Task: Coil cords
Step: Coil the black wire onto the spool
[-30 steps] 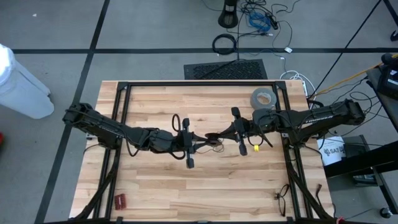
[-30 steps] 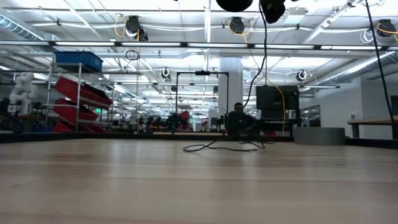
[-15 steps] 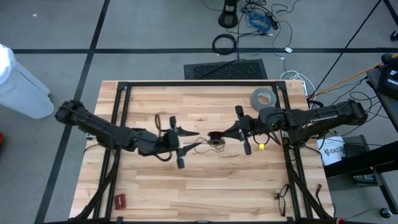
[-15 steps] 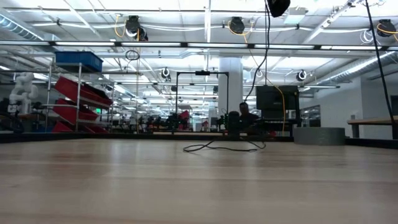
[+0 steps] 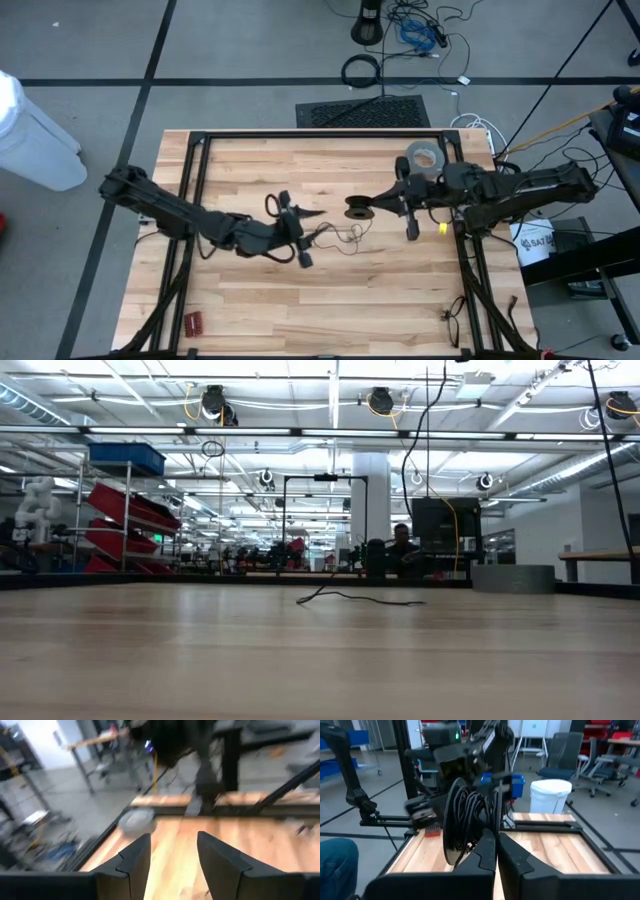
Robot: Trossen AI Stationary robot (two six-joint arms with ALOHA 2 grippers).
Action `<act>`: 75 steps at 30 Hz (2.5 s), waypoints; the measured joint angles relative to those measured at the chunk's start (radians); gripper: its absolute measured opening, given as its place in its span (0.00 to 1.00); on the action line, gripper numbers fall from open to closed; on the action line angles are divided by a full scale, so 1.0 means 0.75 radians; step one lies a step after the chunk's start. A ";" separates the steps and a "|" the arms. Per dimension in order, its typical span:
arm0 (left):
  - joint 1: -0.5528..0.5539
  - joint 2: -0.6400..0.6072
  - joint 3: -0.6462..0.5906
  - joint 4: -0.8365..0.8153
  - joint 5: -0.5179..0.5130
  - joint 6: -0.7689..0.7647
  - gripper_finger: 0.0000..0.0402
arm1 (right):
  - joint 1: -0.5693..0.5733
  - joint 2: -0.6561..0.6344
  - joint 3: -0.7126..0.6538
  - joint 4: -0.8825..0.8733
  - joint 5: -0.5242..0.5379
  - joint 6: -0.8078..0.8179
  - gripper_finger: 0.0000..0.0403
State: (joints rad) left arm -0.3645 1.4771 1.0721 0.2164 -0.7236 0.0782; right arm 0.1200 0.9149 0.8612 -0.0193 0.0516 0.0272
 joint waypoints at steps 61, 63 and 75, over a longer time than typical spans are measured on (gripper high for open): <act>0.146 0.336 -0.001 0.201 0.267 0.053 0.02 | 0.017 -0.027 0.000 -0.058 0.005 -0.016 0.00; 0.135 0.273 0.000 0.138 0.268 0.054 0.01 | 0.017 -0.026 0.000 -0.067 0.005 -0.017 0.00; 0.054 -0.036 -0.001 -0.291 0.250 0.019 0.00 | 0.017 0.040 0.000 -0.092 0.002 -0.018 0.00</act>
State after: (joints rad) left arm -0.3237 1.4504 1.0714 -0.0020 -0.5360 0.0924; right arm 0.1327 0.9449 0.8612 -0.0883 0.0531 0.0139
